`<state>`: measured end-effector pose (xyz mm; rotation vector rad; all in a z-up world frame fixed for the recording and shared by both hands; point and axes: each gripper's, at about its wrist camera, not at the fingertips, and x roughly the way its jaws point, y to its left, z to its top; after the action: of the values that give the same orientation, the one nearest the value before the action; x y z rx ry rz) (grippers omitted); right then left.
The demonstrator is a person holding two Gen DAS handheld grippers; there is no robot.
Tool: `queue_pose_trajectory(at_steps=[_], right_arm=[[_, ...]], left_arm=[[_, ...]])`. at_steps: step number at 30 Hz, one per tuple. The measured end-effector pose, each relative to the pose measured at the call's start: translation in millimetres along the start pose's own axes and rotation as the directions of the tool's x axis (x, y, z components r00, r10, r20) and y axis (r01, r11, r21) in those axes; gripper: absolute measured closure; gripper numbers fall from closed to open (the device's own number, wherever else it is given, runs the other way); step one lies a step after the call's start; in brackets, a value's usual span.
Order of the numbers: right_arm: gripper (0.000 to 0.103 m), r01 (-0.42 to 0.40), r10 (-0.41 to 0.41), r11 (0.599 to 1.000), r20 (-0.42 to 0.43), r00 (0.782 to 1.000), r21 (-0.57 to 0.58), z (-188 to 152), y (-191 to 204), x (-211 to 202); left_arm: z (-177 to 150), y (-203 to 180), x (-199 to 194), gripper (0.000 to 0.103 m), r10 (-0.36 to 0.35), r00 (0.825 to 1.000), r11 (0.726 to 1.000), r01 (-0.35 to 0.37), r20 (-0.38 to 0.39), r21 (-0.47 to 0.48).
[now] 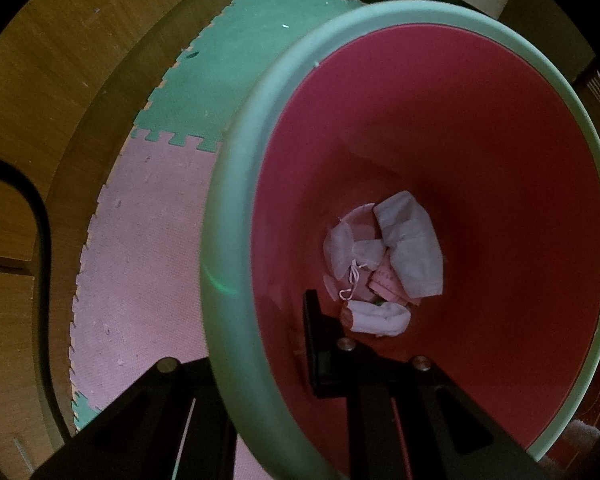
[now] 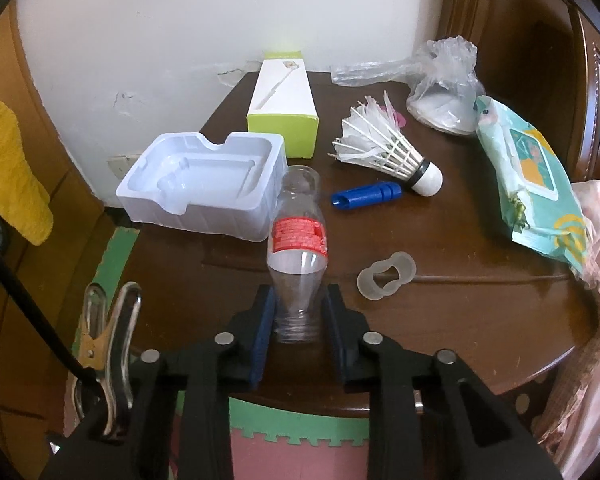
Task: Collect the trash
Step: 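Grasp the clear plastic bottle by its neck with the right gripper, then carry the clear bottle from the nightstand over the red bucket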
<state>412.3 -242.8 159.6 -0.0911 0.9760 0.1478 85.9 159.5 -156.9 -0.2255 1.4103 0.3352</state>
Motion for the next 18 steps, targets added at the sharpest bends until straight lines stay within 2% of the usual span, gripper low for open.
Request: queue_pose_trajectory(at_steps=[18], right_arm=[[0.082, -0.065, 0.061, 0.996, 0.090, 0.994, 0.053, -25, -16, -28]], left_arm=[[1, 0, -1, 0.093, 0.002, 1.000, 1.000, -0.002, -0.001, 0.006]])
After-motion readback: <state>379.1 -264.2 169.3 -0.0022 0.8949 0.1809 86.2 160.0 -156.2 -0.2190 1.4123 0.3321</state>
